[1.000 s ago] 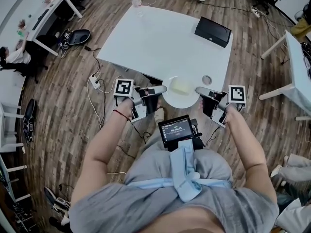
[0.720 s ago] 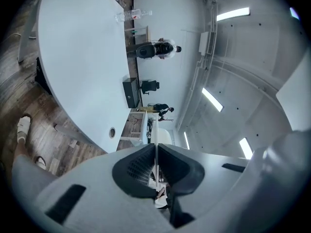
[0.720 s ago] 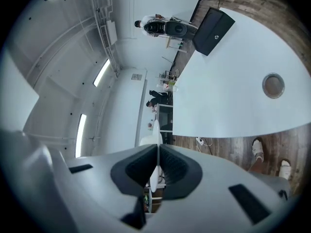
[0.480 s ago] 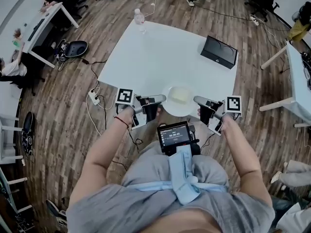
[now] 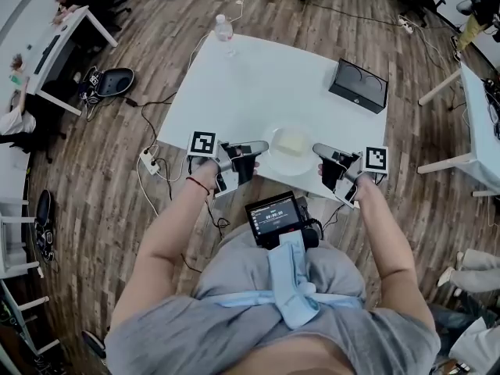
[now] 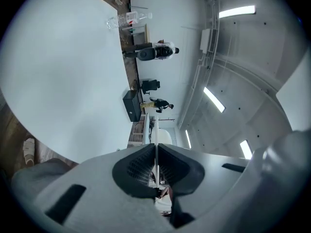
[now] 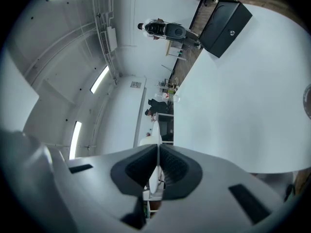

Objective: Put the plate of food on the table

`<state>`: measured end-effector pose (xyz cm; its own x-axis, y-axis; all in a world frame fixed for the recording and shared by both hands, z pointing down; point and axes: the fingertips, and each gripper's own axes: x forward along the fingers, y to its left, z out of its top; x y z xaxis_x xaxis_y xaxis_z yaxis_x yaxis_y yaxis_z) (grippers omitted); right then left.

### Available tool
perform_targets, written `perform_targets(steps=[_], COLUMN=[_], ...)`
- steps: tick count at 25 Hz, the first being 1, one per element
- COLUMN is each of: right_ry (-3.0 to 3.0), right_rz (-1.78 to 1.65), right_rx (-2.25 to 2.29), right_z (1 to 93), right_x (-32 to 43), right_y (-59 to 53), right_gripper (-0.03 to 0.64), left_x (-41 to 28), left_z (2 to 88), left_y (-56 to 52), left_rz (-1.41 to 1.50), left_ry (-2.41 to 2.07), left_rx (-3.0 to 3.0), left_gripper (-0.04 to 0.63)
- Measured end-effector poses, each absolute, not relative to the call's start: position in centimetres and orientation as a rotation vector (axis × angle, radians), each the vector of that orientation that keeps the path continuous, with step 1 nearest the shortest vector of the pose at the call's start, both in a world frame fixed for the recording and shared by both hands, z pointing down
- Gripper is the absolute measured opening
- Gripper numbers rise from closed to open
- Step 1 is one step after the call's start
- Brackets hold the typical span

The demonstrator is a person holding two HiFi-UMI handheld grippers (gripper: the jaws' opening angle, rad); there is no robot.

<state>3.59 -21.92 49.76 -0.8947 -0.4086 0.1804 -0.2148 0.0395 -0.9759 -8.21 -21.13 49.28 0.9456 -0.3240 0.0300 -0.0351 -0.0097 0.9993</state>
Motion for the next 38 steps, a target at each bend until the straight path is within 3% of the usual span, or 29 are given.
perform_targets(steps=[20,38], right_ry=[2.165,2.176], right_rz=[-2.013,-2.045], right_rx=[-0.663,-0.769], right_z=[52.4,61.2], right_x=[4.2,4.6], right_y=[-29.3,-32.1], right_gripper=[0.037,0.037], left_x=[-7.6,-7.3], left_z=[52.2,60.7], left_y=[-28.2,-31.8], left_rz=[-0.2,-0.108], left_ry=[-0.337,-0.435], left_rx=[1.543,1.552], left_gripper=[0.029,0.028])
